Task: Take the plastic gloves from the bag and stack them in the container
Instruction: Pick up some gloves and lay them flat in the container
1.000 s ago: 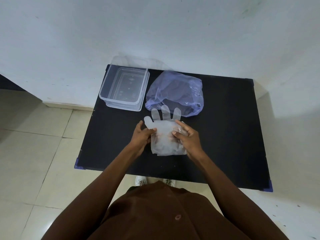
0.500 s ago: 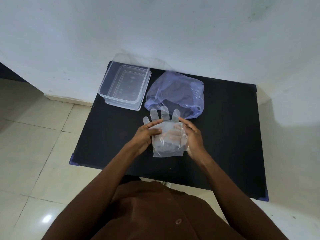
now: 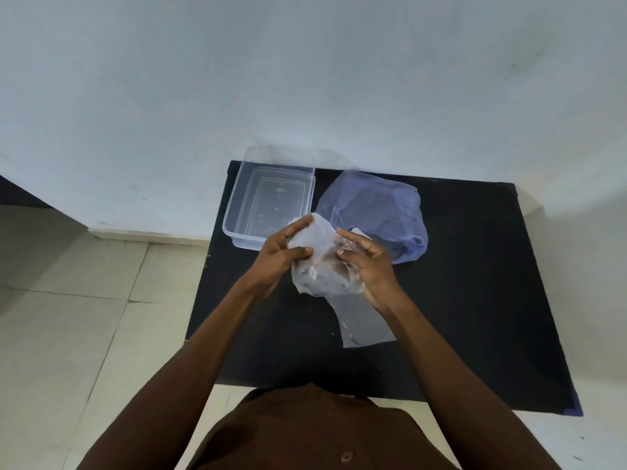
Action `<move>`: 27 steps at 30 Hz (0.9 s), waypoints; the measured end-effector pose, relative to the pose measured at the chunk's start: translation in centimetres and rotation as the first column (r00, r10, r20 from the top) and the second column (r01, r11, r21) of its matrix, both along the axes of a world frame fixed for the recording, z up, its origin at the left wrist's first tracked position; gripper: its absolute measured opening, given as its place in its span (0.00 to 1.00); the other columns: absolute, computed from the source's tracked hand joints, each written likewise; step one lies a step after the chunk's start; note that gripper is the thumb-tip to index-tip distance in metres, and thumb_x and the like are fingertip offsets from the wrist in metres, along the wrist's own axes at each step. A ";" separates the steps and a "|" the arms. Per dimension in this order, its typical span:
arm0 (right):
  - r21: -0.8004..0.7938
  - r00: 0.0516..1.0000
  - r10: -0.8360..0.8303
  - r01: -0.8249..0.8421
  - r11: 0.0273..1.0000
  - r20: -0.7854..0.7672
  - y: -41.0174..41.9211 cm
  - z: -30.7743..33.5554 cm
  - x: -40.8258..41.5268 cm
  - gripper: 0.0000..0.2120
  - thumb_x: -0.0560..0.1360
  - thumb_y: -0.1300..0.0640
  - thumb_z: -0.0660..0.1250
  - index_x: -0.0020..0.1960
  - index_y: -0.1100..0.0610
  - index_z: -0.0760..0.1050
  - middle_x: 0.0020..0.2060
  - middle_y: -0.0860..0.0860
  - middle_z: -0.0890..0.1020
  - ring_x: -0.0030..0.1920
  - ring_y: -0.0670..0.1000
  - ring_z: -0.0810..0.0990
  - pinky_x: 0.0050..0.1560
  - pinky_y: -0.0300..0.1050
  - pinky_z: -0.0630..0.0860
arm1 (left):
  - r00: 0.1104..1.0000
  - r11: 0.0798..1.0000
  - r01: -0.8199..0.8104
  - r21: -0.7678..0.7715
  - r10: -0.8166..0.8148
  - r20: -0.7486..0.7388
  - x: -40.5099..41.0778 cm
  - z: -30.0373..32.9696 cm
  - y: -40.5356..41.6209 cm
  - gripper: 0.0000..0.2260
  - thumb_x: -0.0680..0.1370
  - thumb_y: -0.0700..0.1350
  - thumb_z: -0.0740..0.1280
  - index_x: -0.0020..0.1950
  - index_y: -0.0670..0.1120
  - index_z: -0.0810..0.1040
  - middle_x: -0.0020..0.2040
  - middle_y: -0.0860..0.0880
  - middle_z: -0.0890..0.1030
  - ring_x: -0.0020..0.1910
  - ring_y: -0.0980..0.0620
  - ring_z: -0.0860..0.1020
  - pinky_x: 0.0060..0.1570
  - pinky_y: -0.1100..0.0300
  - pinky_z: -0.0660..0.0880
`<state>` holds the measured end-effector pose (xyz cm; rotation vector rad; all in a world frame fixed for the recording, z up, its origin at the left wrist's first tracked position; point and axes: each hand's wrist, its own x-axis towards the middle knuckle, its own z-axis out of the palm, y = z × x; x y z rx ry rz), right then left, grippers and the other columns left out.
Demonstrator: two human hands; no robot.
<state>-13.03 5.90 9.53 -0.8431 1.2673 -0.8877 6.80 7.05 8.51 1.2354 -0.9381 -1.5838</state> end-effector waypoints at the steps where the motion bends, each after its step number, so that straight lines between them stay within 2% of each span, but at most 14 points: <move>1: -0.027 1.000 0.005 -0.006 1.000 -0.028 -0.6 0.2 1.3 0.16 0.75 0.66 0.73 0.60 0.52 0.83 0.58 0.49 0.85 0.55 0.50 0.85 0.52 0.37 0.82 | 1.000 1.000 -0.003 -0.018 0.003 0.027 1.3 0.4 -0.7 0.28 0.75 0.31 0.69 0.73 0.49 0.73 0.72 0.51 0.75 0.70 0.49 0.75 0.67 0.49 0.75; 2: -0.052 0.999 0.010 -0.013 0.999 -0.053 -1.1 0.4 2.4 0.16 0.75 0.65 0.74 0.60 0.53 0.83 0.58 0.48 0.84 0.55 0.48 0.84 0.52 0.37 0.82 | 0.999 0.999 -0.012 -0.032 0.013 0.046 2.3 0.8 -1.3 0.28 0.75 0.31 0.69 0.73 0.49 0.73 0.72 0.52 0.75 0.70 0.49 0.74 0.67 0.49 0.76; 4: -0.089 0.998 -0.011 0.006 0.996 -0.064 -2.4 0.9 4.8 0.17 0.73 0.62 0.76 0.61 0.52 0.83 0.58 0.47 0.84 0.54 0.48 0.85 0.55 0.43 0.83 | 0.996 0.997 -0.025 -0.067 0.031 0.080 4.4 1.7 -2.6 0.30 0.75 0.30 0.69 0.74 0.50 0.72 0.72 0.52 0.74 0.68 0.52 0.76 0.62 0.53 0.79; 7: -0.160 0.997 -0.064 0.057 0.985 -0.036 -4.4 1.7 8.0 0.18 0.74 0.64 0.75 0.63 0.55 0.82 0.56 0.46 0.85 0.47 0.45 0.87 0.48 0.42 0.85 | 0.973 0.987 -0.008 -0.162 0.045 0.225 7.0 2.7 -4.9 0.32 0.75 0.31 0.70 0.75 0.53 0.70 0.72 0.52 0.74 0.63 0.54 0.78 0.54 0.59 0.81; 10: -0.246 0.996 -0.091 0.090 0.965 0.006 -6.4 1.9 10.4 0.19 0.76 0.69 0.71 0.66 0.59 0.79 0.60 0.53 0.84 0.51 0.52 0.88 0.49 0.48 0.86 | 0.942 0.968 0.038 -0.248 0.048 0.333 9.4 3.1 -7.2 0.32 0.76 0.33 0.70 0.77 0.51 0.66 0.71 0.53 0.73 0.56 0.60 0.81 0.49 0.60 0.82; 13: -0.297 0.994 -0.090 0.069 0.953 -0.058 -8.0 0.9 12.3 0.20 0.77 0.71 0.69 0.67 0.57 0.78 0.63 0.54 0.82 0.53 0.52 0.87 0.49 0.48 0.86 | 0.890 0.961 0.085 -0.262 0.045 0.455 11.3 2.0 -9.0 0.33 0.77 0.35 0.71 0.78 0.54 0.65 0.73 0.54 0.70 0.50 0.52 0.82 0.47 0.59 0.83; 16: -0.263 0.983 -0.059 0.012 0.965 -0.171 -9.6 -0.9 13.7 0.23 0.76 0.71 0.69 0.69 0.56 0.76 0.65 0.51 0.80 0.53 0.50 0.87 0.48 0.47 0.86 | 0.812 0.954 0.154 -0.257 0.026 0.584 12.9 -0.3 -10.3 0.33 0.77 0.36 0.70 0.78 0.56 0.64 0.73 0.53 0.70 0.58 0.47 0.80 0.54 0.51 0.83; 18: -0.209 0.952 -0.027 -0.039 0.977 -0.304 -10.5 -2.5 14.4 0.24 0.76 0.68 0.71 0.69 0.52 0.76 0.62 0.45 0.81 0.50 0.51 0.88 0.49 0.52 0.86 | 0.786 0.964 0.177 -0.201 -0.015 0.618 13.6 -1.8 -11.3 0.34 0.76 0.34 0.69 0.78 0.55 0.64 0.72 0.50 0.70 0.61 0.47 0.79 0.56 0.56 0.81; 20: -0.152 0.915 0.009 -0.076 0.985 -0.402 -11.5 -3.7 15.1 0.26 0.75 0.66 0.71 0.70 0.47 0.74 0.59 0.42 0.82 0.49 0.52 0.87 0.50 0.58 0.85 | 0.780 0.981 0.147 -0.124 -0.038 0.624 14.0 -2.7 -12.3 0.35 0.75 0.31 0.69 0.78 0.51 0.63 0.72 0.47 0.68 0.54 0.52 0.80 0.47 0.68 0.80; 21: -0.134 0.891 0.033 -0.105 0.985 -0.453 -12.0 -4.0 15.5 0.27 0.75 0.65 0.70 0.71 0.47 0.73 0.61 0.45 0.82 0.51 0.54 0.87 0.52 0.59 0.84 | 0.789 0.988 0.131 -0.084 -0.053 0.612 14.1 -2.9 -12.7 0.35 0.75 0.29 0.69 0.79 0.49 0.63 0.72 0.46 0.67 0.51 0.55 0.79 0.43 0.71 0.79; 23: -0.083 0.803 0.101 -0.184 0.979 -0.587 -12.7 -4.0 16.5 0.28 0.76 0.66 0.68 0.74 0.52 0.70 0.67 0.54 0.79 0.59 0.59 0.83 0.60 0.58 0.81 | 0.822 0.995 0.094 -0.017 -0.067 0.566 14.1 -3.4 -13.4 0.36 0.74 0.29 0.70 0.79 0.47 0.63 0.72 0.46 0.67 0.53 0.54 0.78 0.41 0.72 0.78; 25: -0.007 0.709 0.168 -0.237 0.971 -0.685 -13.2 -4.0 17.2 0.28 0.77 0.66 0.67 0.75 0.58 0.67 0.70 0.56 0.76 0.67 0.59 0.78 0.69 0.54 0.75 | 0.837 0.997 0.061 0.035 -0.071 0.542 14.3 -4.4 -14.2 0.36 0.73 0.31 0.72 0.78 0.47 0.64 0.72 0.47 0.68 0.60 0.50 0.76 0.48 0.68 0.78; 27: 0.061 0.664 0.214 -0.246 0.967 -0.716 -13.6 -4.6 17.9 0.25 0.78 0.63 0.66 0.74 0.59 0.68 0.69 0.56 0.77 0.68 0.59 0.76 0.69 0.48 0.72 | 0.845 0.996 0.061 0.071 -0.090 0.527 14.4 -5.4 -15.0 0.36 0.72 0.35 0.73 0.77 0.50 0.65 0.72 0.49 0.71 0.67 0.48 0.74 0.58 0.60 0.77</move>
